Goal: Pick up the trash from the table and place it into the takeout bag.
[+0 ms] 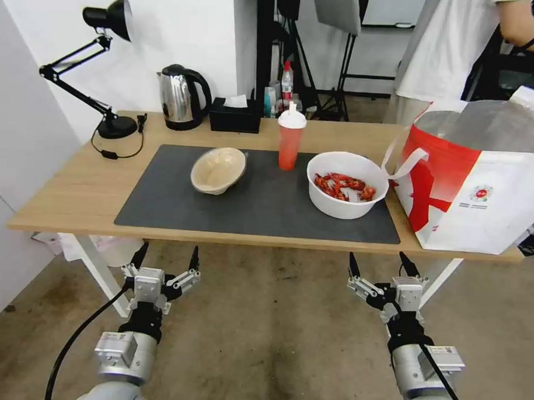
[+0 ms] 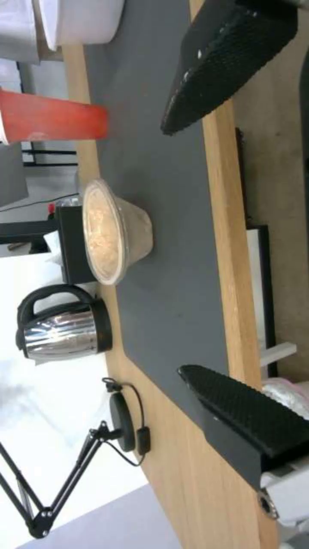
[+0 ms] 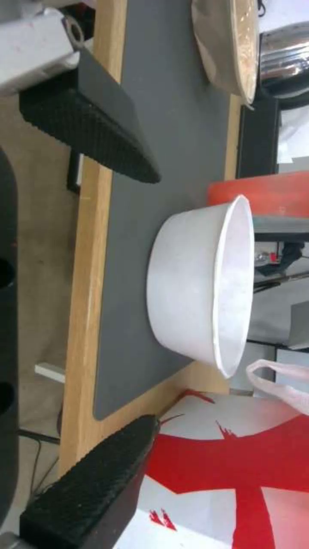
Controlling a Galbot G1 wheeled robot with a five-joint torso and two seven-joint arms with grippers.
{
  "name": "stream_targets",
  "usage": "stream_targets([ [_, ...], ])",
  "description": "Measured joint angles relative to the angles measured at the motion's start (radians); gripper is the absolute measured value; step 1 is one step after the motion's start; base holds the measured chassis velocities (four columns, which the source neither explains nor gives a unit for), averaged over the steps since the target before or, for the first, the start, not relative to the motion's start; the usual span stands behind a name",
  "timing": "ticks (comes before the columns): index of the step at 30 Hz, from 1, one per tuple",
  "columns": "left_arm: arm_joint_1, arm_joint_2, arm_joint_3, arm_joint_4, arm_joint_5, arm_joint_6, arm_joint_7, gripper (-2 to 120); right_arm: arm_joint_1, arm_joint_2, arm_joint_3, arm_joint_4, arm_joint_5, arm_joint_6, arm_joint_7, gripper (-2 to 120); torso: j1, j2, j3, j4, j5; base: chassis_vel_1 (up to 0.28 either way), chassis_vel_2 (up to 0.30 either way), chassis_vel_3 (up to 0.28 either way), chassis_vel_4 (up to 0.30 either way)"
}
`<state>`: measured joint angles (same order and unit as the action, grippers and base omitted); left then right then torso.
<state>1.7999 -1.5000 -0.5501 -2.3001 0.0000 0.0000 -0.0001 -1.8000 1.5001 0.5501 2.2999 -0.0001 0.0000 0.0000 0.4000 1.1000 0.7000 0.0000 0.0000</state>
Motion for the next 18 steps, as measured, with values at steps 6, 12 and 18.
stream_targets([
  [6,0.0,0.0,0.0,0.0,0.0,0.0,0.0,100,0.0,0.0,0.0,0.0,0.0,0.0,0.0,100,0.0,0.0,0.0,0.0,0.0,0.0,0.0,0.0,0.0],
  [12,0.0,0.0,0.0,0.0,0.0,0.0,0.0,100,0.0,0.0,0.0,0.0,0.0,0.0,0.0,100,0.0,0.0,0.0,0.0,0.0,0.0,0.0,0.0,0.0],
  [18,0.0,0.0,0.0,0.0,0.0,0.0,0.0,100,0.0,0.0,0.0,0.0,0.0,0.0,0.0,100,0.0,0.0,0.0,0.0,0.0,0.0,0.0,0.0,0.0],
])
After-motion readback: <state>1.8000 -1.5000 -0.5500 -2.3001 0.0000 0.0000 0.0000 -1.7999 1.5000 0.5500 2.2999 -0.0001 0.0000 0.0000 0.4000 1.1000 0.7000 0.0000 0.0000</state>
